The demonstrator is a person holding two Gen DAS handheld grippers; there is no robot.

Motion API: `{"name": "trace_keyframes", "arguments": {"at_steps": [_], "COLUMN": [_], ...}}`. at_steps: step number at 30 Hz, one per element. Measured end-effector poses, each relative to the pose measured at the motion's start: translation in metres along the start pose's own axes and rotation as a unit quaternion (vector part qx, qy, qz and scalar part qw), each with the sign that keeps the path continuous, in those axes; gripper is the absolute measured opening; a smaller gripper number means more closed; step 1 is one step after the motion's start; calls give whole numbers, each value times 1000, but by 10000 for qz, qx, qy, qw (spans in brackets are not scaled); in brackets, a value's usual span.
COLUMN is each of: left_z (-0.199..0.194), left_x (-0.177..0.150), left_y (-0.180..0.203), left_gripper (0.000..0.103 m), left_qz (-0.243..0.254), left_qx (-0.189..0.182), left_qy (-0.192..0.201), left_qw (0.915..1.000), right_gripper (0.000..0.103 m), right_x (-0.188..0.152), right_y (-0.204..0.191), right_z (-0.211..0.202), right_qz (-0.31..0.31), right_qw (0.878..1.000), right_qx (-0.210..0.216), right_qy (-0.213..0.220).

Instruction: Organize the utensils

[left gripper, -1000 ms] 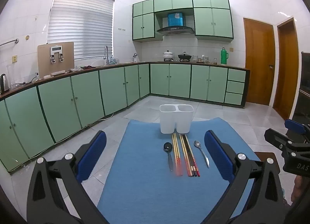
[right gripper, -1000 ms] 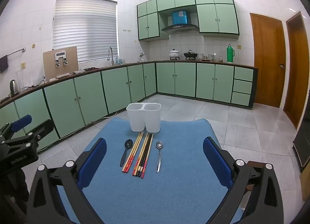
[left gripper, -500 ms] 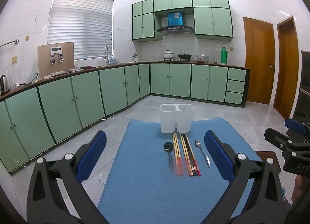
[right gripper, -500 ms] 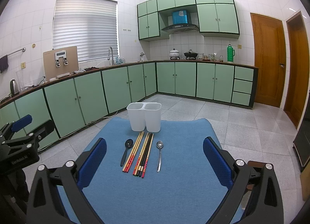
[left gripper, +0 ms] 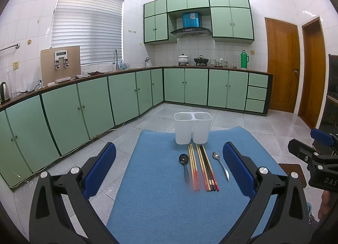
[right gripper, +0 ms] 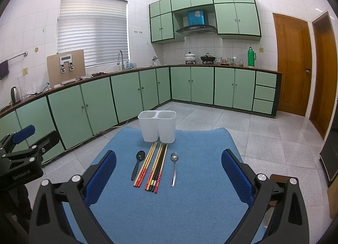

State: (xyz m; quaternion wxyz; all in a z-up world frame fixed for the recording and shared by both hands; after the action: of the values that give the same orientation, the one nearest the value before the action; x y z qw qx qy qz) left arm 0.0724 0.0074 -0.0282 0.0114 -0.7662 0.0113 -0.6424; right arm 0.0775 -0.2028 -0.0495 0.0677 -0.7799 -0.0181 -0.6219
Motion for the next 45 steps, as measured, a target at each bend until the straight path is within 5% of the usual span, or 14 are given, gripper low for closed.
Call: {"name": "trace_keyframes", "arguments": {"at_steps": [45], "left_z": [15], "left_x": [-13], "left_y": [-2], "left_gripper": [98], "left_qz": [48], "left_qx": [22], "left_qy": [-127], "left_qw": [9999], "right_gripper": [97], "right_x": [-13], "right_y": [1], "right_z": [15], "right_qz": [107], "right_qw": [9998], "right_qx": [-42], "right_qy": [-151]}}
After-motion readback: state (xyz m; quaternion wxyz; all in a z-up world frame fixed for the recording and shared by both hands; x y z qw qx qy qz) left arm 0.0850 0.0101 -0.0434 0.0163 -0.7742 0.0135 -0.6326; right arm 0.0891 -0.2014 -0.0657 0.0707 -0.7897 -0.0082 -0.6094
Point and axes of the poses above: each gripper's, at about its wrist camera, not at the fingertips, and z roughly the way its jaws point, y to its right, x to its top, the point moved 8 cm from there along z, roughly the way its jaws point, and after that the axes turned 9 degrees about y, right-handed, at the moved point
